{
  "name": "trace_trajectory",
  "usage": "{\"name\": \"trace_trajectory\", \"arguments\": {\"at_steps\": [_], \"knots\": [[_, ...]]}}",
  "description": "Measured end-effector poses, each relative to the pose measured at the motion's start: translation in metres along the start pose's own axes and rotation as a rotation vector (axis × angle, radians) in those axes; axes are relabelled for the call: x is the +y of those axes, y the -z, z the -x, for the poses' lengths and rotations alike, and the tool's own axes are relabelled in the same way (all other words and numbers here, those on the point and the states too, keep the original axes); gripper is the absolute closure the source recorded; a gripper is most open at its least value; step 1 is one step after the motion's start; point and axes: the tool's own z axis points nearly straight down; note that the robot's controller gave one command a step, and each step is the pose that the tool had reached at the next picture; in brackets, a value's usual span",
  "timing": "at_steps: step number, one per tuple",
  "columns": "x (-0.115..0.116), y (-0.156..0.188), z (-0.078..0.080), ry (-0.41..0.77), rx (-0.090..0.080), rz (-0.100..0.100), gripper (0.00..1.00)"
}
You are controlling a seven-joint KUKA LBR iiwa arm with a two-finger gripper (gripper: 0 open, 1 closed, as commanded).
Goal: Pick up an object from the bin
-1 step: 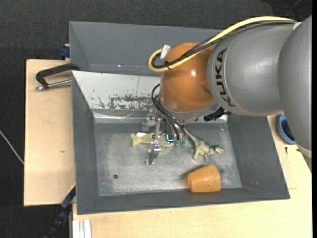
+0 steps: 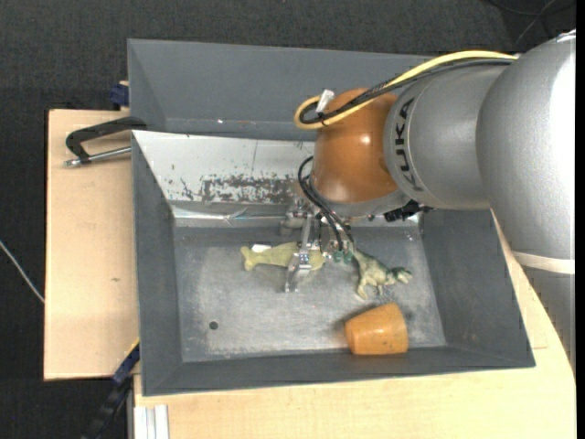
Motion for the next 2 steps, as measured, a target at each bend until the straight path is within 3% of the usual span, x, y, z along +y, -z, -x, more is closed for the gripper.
{"name": "trace_trajectory", "arguments": {"at_steps": [1, 2], "knots": [[0.004, 0.005, 0.001, 0.003, -0.006, 0.004, 1.00], [-0.011, 0.157, 0.003, 0.299, -0.018, 0.003, 1.00]]}}
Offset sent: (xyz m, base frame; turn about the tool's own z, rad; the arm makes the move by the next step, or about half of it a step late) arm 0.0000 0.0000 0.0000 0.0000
